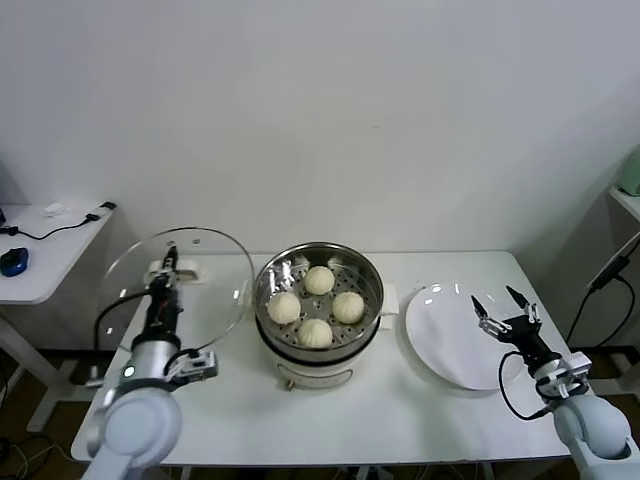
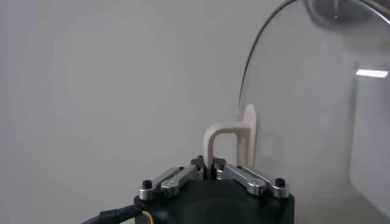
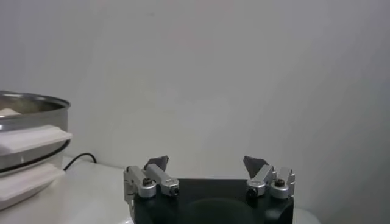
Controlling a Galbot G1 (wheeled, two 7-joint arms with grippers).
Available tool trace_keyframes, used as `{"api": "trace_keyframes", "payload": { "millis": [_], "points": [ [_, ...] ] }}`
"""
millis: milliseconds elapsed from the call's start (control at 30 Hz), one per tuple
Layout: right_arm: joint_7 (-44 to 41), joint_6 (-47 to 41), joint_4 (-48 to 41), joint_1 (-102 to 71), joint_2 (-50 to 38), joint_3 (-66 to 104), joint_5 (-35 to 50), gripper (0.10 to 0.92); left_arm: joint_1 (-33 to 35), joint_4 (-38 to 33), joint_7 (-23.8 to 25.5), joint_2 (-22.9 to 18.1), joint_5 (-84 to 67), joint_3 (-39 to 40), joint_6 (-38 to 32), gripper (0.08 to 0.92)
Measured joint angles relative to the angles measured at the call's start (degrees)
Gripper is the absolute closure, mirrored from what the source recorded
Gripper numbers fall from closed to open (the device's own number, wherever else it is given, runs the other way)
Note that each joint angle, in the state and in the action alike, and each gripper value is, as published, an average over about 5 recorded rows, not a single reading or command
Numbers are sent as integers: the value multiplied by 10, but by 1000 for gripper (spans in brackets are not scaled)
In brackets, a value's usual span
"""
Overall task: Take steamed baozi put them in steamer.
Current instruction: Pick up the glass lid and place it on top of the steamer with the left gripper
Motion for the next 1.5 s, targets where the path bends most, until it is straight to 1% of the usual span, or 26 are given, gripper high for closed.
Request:
{"api": "trace_keyframes", "payload": {
  "millis": [167, 367, 533, 700, 900, 1167, 1500],
  "points": [
    [0, 2, -11, 9, 1, 0, -4, 203, -69, 9, 52, -21, 27, 82, 41, 850],
    [-2, 5, -21, 11, 4, 4, -8, 203, -134, 43, 86, -76, 67, 161, 66, 850],
    [-5, 8, -29, 10, 6, 11, -11, 203, -165, 79, 97, -125, 96, 212, 73, 850],
    [-10, 12, -38, 6, 9, 20, -14, 203, -182, 116, 101, -170, 117, 252, 79, 850],
    [-13, 14, -42, 2, 10, 28, -15, 203, -195, 155, 97, -212, 131, 279, 84, 850],
    [-16, 16, -44, 0, 11, 34, -16, 203, -198, 198, 85, -238, 137, 286, 87, 850],
    [-16, 16, -48, 4, 12, 35, -17, 203, -197, 227, 67, -249, 138, 282, 89, 850]
  ]
}}
